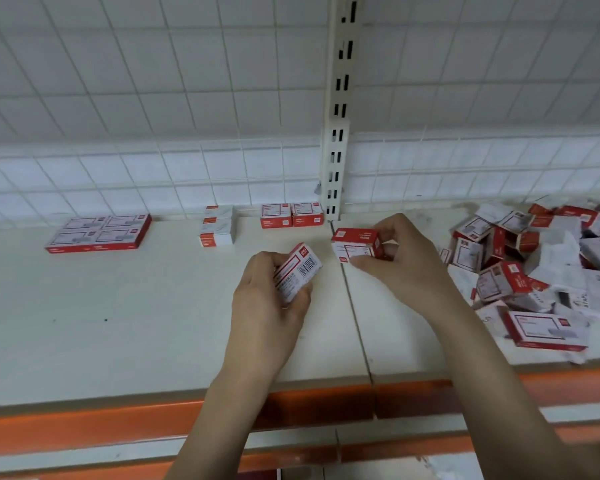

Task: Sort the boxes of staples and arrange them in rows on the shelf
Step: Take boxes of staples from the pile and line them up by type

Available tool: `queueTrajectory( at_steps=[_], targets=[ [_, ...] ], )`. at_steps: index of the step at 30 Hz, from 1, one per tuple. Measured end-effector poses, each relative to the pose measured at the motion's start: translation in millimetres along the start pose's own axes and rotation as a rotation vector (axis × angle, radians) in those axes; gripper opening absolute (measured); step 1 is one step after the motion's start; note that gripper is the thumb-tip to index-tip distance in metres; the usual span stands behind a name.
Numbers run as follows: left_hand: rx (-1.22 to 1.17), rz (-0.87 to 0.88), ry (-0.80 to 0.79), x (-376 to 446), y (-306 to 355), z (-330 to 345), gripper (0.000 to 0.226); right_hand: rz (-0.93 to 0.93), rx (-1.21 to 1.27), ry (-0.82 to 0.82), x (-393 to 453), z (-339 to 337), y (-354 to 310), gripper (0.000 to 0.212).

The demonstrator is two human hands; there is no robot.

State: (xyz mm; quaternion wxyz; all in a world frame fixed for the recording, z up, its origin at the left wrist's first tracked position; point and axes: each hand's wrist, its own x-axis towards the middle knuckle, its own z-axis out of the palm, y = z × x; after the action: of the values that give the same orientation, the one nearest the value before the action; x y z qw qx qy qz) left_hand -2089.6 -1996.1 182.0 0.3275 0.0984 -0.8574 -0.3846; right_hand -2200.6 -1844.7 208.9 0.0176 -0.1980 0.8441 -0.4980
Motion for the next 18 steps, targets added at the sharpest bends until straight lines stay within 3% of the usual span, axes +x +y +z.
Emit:
queueTrajectory(
  at_steps=[7, 11, 14, 18],
  targets=[
    [0.005, -0.009, -0.017, 8.2, -46.9, -66.8, 0.029, -0.054, 0.038, -0.034, -8.8, 55.1, -37.0, 0.031],
    [-0.010, -0.014, -0.019, 9.7, -71.6, -98.6, 0.030, 0.006, 0.091, 0.018, -12.4, 84.3, -47.5, 0.031],
    [-0.022, -0.033, -0.016, 10.6, -85.1, -116.3, 0.031, -0.037, -0.042, -0.025, -12.5, 96.7, -56.0, 0.024],
    [-0.043, -0.060, -0.010, 12.0, -96.8, -129.5, 0.033, -0.054, -0.223, -0.157, -9.0, 98.4, -60.2, 0.030]
  ],
)
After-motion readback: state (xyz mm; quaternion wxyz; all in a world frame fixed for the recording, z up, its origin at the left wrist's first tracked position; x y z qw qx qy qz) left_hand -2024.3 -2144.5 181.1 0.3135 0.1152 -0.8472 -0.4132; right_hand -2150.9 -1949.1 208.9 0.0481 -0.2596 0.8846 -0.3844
